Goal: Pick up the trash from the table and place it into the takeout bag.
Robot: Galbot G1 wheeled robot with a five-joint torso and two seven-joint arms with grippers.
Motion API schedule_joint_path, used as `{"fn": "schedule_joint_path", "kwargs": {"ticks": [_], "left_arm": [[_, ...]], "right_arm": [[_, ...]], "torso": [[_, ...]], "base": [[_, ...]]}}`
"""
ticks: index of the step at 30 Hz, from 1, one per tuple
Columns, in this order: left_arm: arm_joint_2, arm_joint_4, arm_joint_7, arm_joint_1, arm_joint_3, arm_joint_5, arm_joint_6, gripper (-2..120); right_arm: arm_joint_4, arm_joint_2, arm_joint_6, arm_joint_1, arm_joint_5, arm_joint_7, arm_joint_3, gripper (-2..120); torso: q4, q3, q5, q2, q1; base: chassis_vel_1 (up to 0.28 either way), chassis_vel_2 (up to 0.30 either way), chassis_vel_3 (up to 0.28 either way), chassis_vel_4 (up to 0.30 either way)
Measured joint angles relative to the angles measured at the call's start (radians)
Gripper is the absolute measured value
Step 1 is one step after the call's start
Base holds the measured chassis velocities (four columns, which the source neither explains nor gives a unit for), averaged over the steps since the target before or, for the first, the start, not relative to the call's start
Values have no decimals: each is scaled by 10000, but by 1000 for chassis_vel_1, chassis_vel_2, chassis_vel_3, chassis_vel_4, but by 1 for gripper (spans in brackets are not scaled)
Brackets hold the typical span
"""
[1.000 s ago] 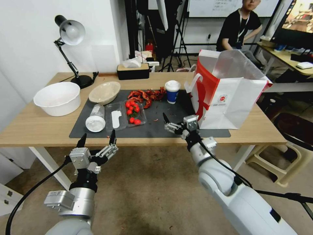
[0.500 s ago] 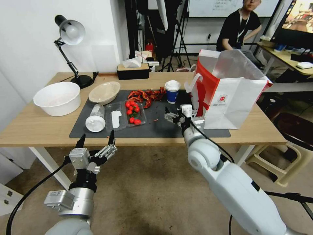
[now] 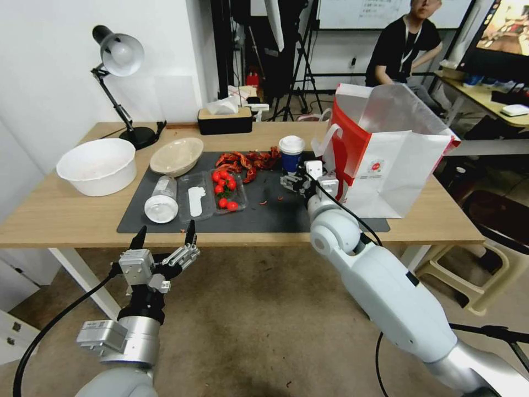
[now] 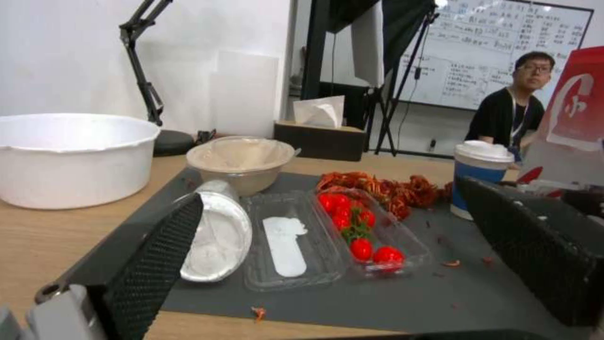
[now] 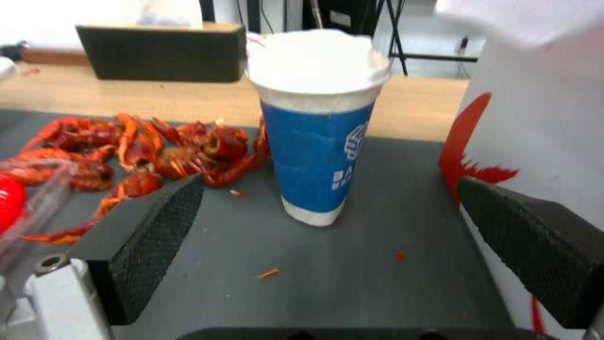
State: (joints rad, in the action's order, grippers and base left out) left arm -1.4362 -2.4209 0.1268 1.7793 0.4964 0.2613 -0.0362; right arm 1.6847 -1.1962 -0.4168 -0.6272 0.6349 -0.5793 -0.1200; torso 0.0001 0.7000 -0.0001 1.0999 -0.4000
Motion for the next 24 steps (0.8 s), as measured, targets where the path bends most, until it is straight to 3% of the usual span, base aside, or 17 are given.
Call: {"fn": "schedule_joint_path", "kwargs": {"ticks": [24], "left_arm": [[-48,-108,-27,24,62,11,-78,100]], "right_arm": [[-2240,-828,-348,1372,565,62,-175,100]], "torso": [[1,0,1,0,0]], "base": [[0,0,0,0]]}}
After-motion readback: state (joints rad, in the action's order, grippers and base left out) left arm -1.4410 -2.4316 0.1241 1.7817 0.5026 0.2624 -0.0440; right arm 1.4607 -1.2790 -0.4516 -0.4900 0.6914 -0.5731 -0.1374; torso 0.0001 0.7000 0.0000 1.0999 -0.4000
